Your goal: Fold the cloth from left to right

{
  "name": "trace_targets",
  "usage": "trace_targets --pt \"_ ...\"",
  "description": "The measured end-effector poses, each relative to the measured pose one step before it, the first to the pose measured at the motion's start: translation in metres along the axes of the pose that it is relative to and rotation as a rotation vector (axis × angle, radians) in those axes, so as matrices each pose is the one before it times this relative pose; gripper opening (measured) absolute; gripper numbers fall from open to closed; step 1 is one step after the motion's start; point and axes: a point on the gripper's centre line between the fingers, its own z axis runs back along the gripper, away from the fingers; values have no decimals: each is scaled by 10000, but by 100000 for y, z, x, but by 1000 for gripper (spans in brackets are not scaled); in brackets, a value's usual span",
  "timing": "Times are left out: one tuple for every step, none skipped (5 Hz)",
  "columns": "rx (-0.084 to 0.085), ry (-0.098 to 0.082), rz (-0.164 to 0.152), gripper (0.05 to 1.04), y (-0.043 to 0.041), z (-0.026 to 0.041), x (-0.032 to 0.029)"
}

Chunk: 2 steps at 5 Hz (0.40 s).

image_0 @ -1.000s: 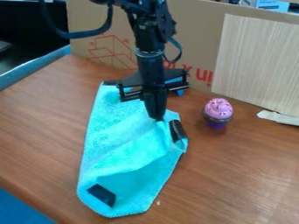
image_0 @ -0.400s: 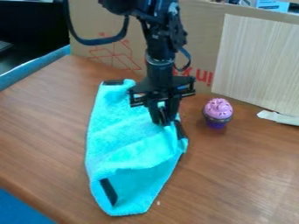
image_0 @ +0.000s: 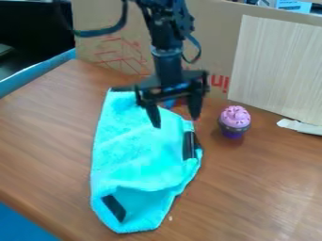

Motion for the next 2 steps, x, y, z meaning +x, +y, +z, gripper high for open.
trace_targets --pt "-431 6 -175 1002 976 2584 414" --pt "-473 -222 19 999 2218 3605 650"
